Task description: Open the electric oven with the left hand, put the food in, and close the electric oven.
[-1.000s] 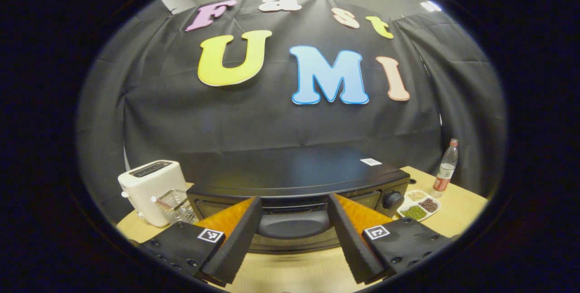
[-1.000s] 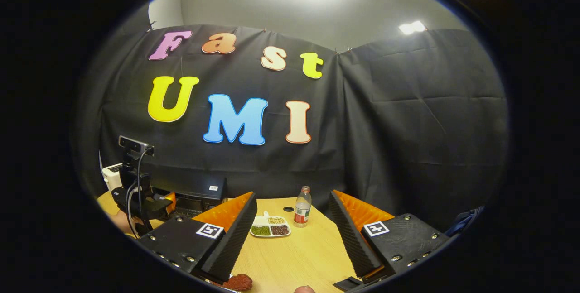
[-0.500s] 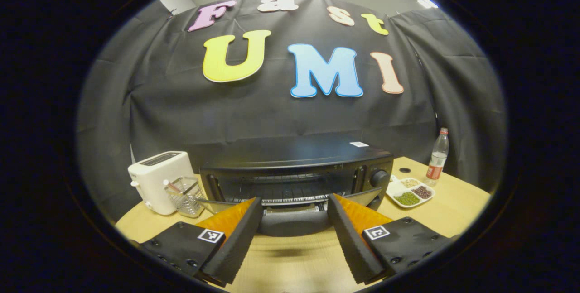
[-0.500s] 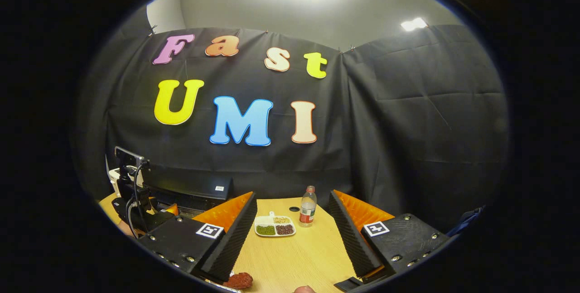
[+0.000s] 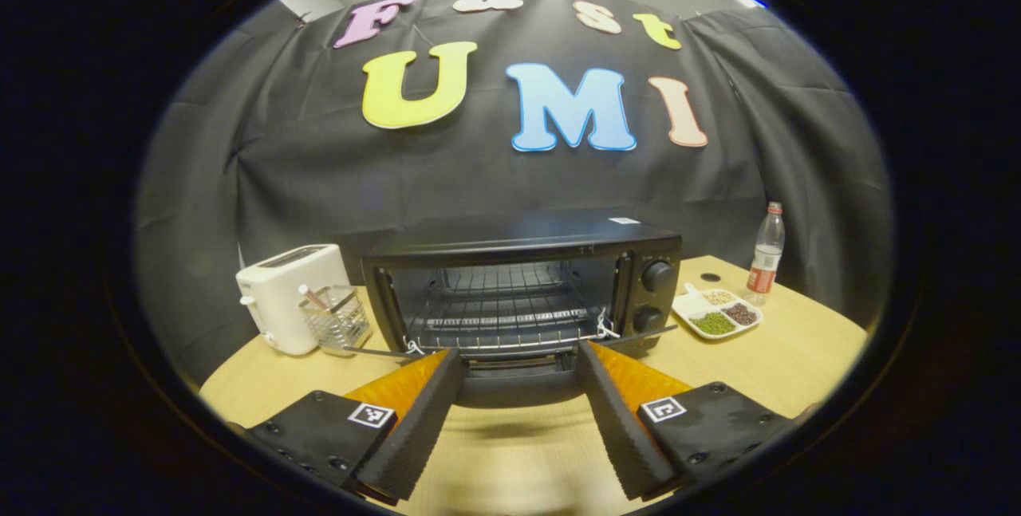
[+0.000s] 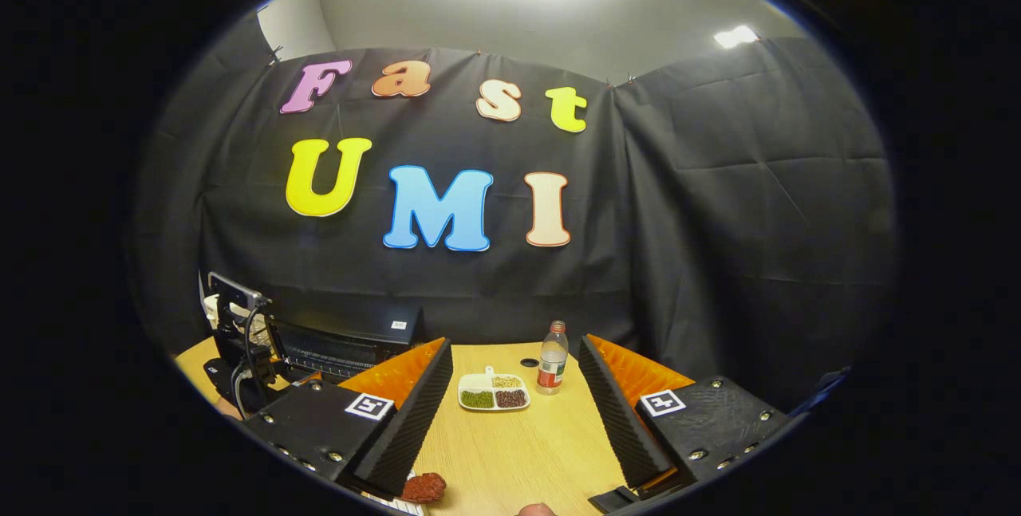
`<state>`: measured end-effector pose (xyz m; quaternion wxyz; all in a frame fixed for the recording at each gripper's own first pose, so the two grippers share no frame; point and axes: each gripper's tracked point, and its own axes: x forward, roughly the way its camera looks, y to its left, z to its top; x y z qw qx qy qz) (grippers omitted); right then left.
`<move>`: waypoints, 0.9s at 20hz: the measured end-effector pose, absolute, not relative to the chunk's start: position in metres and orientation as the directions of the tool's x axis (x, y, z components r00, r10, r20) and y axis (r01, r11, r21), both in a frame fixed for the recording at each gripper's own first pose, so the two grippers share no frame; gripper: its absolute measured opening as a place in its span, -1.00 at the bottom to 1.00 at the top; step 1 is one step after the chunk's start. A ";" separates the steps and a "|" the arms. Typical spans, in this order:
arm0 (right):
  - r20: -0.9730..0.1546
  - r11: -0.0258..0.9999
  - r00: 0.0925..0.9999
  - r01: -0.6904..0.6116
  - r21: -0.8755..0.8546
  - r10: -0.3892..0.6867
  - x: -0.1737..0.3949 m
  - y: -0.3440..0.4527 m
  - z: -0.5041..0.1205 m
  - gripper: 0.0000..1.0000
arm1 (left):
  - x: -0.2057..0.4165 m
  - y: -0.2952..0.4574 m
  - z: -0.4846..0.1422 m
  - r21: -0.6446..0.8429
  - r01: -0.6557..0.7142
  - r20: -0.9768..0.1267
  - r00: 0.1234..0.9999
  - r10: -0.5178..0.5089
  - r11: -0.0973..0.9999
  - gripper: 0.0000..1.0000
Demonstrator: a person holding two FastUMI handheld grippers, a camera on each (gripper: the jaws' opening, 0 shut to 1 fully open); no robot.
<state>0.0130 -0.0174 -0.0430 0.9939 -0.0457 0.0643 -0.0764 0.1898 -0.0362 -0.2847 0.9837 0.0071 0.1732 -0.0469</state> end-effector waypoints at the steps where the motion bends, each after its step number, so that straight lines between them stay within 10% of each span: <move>1: -0.126 0.984 0.980 0.143 -0.102 -0.155 0.012 -0.019 -0.044 0.93 | 0.187 -0.037 -0.289 -0.002 0.092 -0.347 0.934 -0.087 0.996 1.00; 18: -0.186 0.994 0.981 0.028 -0.105 -0.048 0.003 -0.023 -0.055 0.94 | 0.124 -0.022 -0.350 0.022 -0.005 -0.470 0.882 0.015 1.000 0.94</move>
